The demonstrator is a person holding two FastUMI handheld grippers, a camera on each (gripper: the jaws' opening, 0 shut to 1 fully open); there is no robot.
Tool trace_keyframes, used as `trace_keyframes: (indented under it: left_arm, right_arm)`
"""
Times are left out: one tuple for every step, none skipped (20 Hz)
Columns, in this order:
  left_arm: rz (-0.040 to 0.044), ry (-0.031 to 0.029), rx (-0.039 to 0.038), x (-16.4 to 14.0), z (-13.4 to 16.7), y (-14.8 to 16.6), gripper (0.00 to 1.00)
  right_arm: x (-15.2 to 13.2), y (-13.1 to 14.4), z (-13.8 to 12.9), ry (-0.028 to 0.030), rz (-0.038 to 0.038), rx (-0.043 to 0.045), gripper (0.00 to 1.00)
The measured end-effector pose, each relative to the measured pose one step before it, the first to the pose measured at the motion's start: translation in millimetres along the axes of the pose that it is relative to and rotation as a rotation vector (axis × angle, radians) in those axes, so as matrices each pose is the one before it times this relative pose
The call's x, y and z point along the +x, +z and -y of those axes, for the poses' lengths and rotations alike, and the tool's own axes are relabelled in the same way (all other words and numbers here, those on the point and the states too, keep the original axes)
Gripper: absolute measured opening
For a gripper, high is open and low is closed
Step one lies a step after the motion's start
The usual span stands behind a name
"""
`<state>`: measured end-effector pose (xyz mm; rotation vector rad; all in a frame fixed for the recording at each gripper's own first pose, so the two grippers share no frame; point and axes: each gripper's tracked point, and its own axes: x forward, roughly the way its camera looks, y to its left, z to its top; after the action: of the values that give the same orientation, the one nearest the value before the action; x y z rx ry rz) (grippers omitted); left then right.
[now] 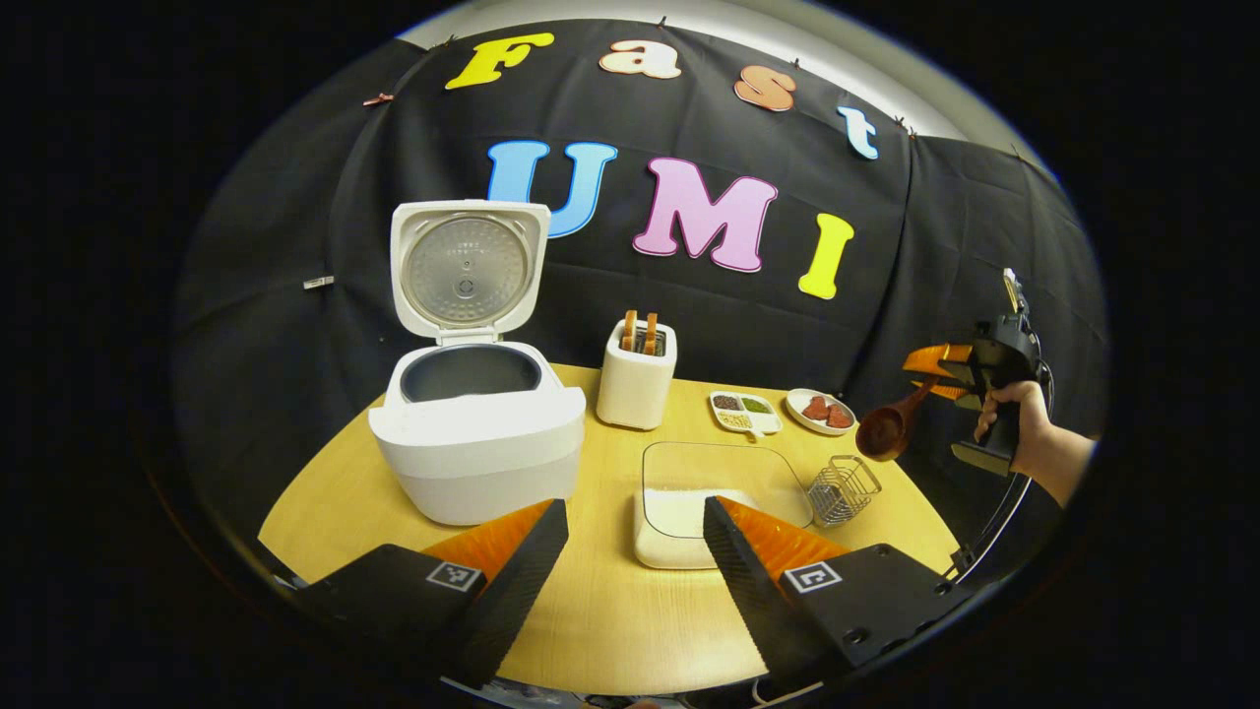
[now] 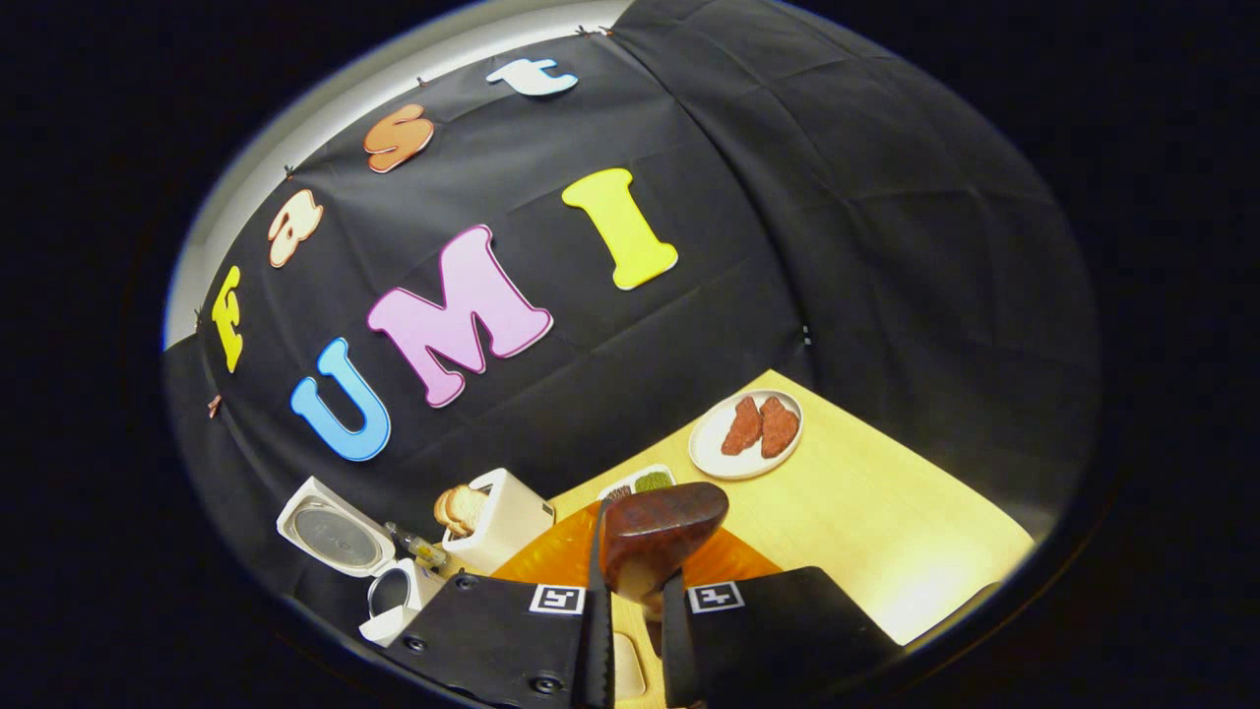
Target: Close the left gripper, press the button to open the rice cooker; take a wooden spoon from the chopstick holder with the right hand, scoop a spoonful of rice and pour it into the rice cooker, then put the wooden spoon back into the chopstick holder.
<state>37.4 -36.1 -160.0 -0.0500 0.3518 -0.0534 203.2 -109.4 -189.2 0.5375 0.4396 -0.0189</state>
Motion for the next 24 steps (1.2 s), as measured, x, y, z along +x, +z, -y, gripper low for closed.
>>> trace_keyframes:
  left_arm:
    - [-0.01304, 0.01756, 0.00125, -0.09, -0.76, -2.21, 0.96]
    - [-0.01155, 0.01356, -0.00109, -0.54, -0.41, -2.33, 0.96]
    - [-0.00794, 0.0096, -0.00166, -1.56, 2.19, -1.11, 0.96]
    - [-0.00741, 0.00748, 0.00019, -2.07, 3.91, -2.11, 0.96]
    - [-0.00846, 0.00708, 0.00211, -0.96, 3.72, -0.78, 0.96]
    - [-0.00547, 0.00555, 0.00071, -0.79, 4.27, -3.15, 0.96]
    - [-0.00275, 0.00449, -0.00171, -0.7, 3.92, 0.13, 0.96]
    - [-0.0021, 0.00214, -0.00477, 0.4, 4.35, -0.38, 0.96]
    - [-0.00201, 0.00109, -0.0077, -0.12, 3.64, 1.08, 0.96]
    - [-0.00064, 0.00024, -0.01084, 0.86, 2.41, 1.45, 0.96]
    - [-0.00002, -0.00201, -0.01381, 0.88, 1.83, 2.31, 0.96]
    - [-0.00254, 0.00178, -0.01872, 0.94, 0.0, 0.94, 0.96]
    - [0.00211, 0.00625, -0.01858, 0.68, -2.12, 2.64, 0.96]
    - [0.00329, 0.00898, -0.01629, 0.76, -2.82, 3.22, 0.96]
    - [0.00182, 0.01089, -0.01093, 0.32, -4.41, 3.34, 0.96]
    - [0.00556, 0.00979, -0.00579, 0.61, -4.17, 3.17, 0.96]
    - [0.01008, 0.01063, 0.00072, 0.58, -4.99, 5.82, 0.96]
    - [0.01366, 0.01179, 0.00554, 2.02, -6.58, 6.64, 0.96]
    - [0.01873, 0.01003, 0.00854, 1.78, -7.67, 9.81, 0.96]
    - [0.02318, 0.01367, 0.00766, 1.82, -8.31, 11.07, 0.96]
    - [0.0228, 0.01628, 0.0039, 2.94, -9.62, 12.45, 0.96]
    - [0.02328, 0.00933, -0.00174, 4.17, -9.17, 12.39, 0.95]
    - [0.02077, 0.00667, -0.00703, 4.15, -6.98, 12.45, 0.96]
    - [0.02065, 0.0042, -0.00913, 3.13, -5.77, 13.28, 0.96]
  right_arm:
    - [5.9, -10.29, 4.94, -0.00408, -0.02081, 0.00433, 0.23]
    - [5.53, -8.59, 4.85, -0.00646, -0.01876, 0.00299, 0.23]
    - [5.66, -4.75, 4.45, -0.00707, -0.00479, 0.0051, 0.23]
    - [4.9, -2.83, 3.8, -0.00355, -0.00578, 0.00584, 0.23]
    - [4.39, -4.88, 3.35, -0.00258, -0.01087, 0.00736, 0.23]
    - [4.12, -6.55, 4.53, -0.00439, -0.01429, 0.00489, 0.23]
    - [2.87, -2.73, 8.36, -0.00889, -0.01576, 0.00181, 0.23]
    - [3.02, -4.62, 6.68, -0.01056, -0.01401, 0.00136, 0.24]
    - [3.59, -6.13, 6.66, -0.01144, -0.0161, 0.00414, 0.23]
    - [4.69, -5.86, 5.08, -0.01109, -0.0149, 0.00774, 0.23]
    - [2.35, -4.98, 3.35, -0.0084, -0.01432, 0.01134, 0.23]
    - [1.91, -2.89, 2.14, -0.0079, -0.00639, 0.01401, 0.24]
    - [4.33, -3.09, 0.71, -0.00548, 0.00142, 0.00808, 0.24]
    - [3.35, 0.22, 1.75, -0.00454, -0.00062, 0.0041, 0.25]
    - [4.06, -3.55, -0.28, 0.00546, -0.00647, 0.0082, 0.26]
    - [2.21, -1.34, -0.8, 0.0063, -0.0018, 0.01167, 0.27]
    - [-1.64, 1.42, -1.73, 0.00041, 0.00119, 0.00705, 0.29]
    - [0.99, 1.38, 3.31, -0.01223, 0.00932, -0.00556, 0.33]
    - [-2.82, 1.11, 1.92, -0.00812, 0.0107, -0.01084, 0.48]
    - [-4.48, 1.97, 0.28, -0.00027, 0.00862, -0.01263, 0.52]
    - [-6.21, 2.73, -1.3, 0.00354, 0.00909, -0.01424, 0.62]
    - [-2.51, -0.55, 2.16, 0.00229, 0.00906, -0.01735, 0.81]
    - [-12.22, 1.04, 0.85, -0.01912, 0.00889, -0.01479, 1.0]
    - [-10.63, 1.9, -0.24, -0.0014, 0.0128, -0.00985, 0.99]
